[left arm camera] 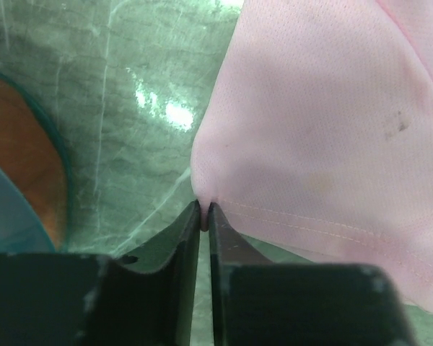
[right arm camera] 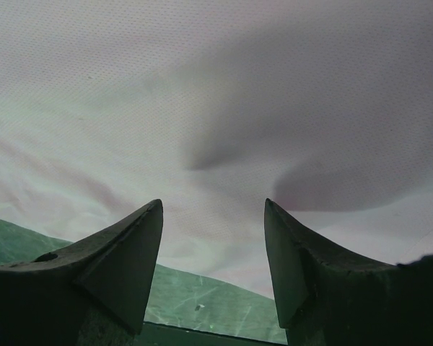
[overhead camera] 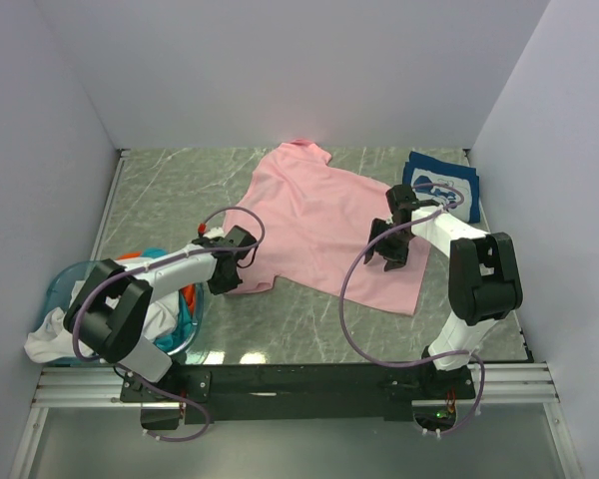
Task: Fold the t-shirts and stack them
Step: Fold the tshirt
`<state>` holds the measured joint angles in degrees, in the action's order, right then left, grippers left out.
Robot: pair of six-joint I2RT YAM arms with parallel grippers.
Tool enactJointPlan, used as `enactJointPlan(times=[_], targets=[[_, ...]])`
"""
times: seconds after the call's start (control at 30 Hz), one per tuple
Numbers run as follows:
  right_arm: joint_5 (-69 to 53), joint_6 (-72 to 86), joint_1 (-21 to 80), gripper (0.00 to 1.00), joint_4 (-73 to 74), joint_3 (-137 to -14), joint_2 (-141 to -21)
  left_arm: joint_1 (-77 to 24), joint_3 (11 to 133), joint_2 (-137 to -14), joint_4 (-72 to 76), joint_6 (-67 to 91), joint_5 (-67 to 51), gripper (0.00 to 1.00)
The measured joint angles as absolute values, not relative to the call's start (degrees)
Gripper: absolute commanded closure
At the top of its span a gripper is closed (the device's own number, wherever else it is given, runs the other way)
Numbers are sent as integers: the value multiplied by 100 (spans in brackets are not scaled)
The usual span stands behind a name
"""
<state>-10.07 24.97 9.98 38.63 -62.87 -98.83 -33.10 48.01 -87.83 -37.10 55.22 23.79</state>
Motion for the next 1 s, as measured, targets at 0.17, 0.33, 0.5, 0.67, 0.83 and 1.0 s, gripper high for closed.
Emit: enactJointPlan(times=[0.17, 0.33, 0.5, 0.67, 0.83, 1.0], targets=[[-897, 2460, 958, 35, 3907, -6233, -9826, -3310, 4984, -8770, -3900, 5516, 2383, 93], [-705, 2477, 725, 35, 4053, -5819, -9288, -3310, 5295, -8722, -4038, 5452, 2412, 99], [-454, 2569, 207, 37, 4303, -5225, -8552, -3310, 5531, -8665, -4064, 5365, 2456, 99], [-222, 2630, -150, 39, 4619, -4821, -8180, -3310, 5564, -8619, -4058, 5304, 2473, 99], [1, 2749, -152, 43, 4965, -4713, -8058, -3310, 5564, -8593, -4051, 5264, 2469, 99], [121, 2939, -154, 48, 5218, -4646, -7861, -3308, 5564, -8521, -4014, 5210, 2429, 99]])
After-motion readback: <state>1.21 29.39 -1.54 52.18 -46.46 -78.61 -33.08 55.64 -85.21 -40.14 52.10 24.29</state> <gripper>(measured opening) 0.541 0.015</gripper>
